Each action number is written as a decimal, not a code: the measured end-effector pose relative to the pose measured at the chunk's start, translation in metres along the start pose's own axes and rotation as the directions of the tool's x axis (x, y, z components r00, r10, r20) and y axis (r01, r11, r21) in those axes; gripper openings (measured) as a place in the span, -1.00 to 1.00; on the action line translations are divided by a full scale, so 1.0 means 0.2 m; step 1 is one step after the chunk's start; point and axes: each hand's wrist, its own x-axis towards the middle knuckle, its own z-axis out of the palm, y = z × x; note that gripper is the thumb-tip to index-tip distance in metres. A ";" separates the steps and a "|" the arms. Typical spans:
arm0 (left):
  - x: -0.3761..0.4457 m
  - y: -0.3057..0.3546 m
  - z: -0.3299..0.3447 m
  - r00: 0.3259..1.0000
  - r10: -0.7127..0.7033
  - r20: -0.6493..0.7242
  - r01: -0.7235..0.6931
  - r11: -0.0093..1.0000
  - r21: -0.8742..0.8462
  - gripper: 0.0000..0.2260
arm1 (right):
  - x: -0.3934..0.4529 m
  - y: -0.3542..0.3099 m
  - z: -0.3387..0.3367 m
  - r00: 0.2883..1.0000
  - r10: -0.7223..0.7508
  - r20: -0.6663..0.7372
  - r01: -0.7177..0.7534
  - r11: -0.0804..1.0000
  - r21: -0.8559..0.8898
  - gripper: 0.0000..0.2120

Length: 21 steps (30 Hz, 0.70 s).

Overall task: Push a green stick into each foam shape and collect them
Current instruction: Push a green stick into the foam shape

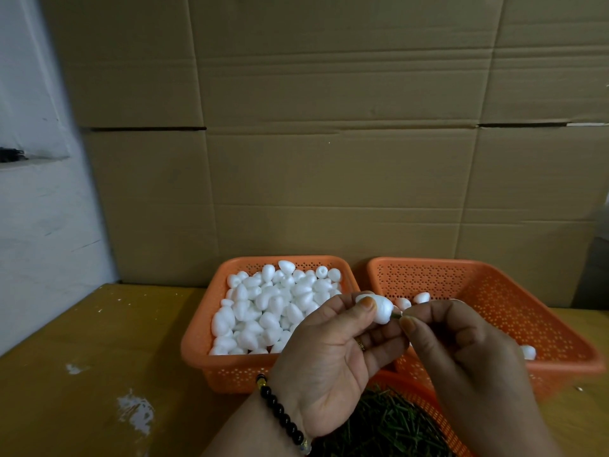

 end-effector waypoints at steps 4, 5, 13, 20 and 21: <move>0.00 0.00 0.00 1.000 0.002 0.001 -0.002 1.000 0.011 -0.67 | 0.00 -0.01 0.00 1.000 -0.008 0.007 0.008 1.000 -0.009 -0.94; 0.00 0.00 0.00 1.000 0.003 0.003 -0.003 1.000 0.013 -0.68 | 0.00 -0.01 0.00 1.000 -0.016 0.008 0.016 1.000 -0.015 -0.93; -0.01 0.00 0.00 1.000 0.008 0.013 -0.008 1.000 0.001 -0.74 | 0.00 0.00 0.00 1.000 -0.020 0.015 0.021 0.999 -0.028 -0.91; 0.00 0.01 0.00 0.998 -0.060 0.024 0.060 0.998 -0.001 -0.81 | -0.03 0.07 0.01 0.993 0.094 0.075 -0.097 0.995 0.031 -0.59; 0.00 0.01 -0.01 0.997 -0.076 0.031 0.076 0.997 -0.001 -0.81 | -0.03 0.08 0.01 0.991 0.107 0.083 -0.111 0.993 0.040 -0.56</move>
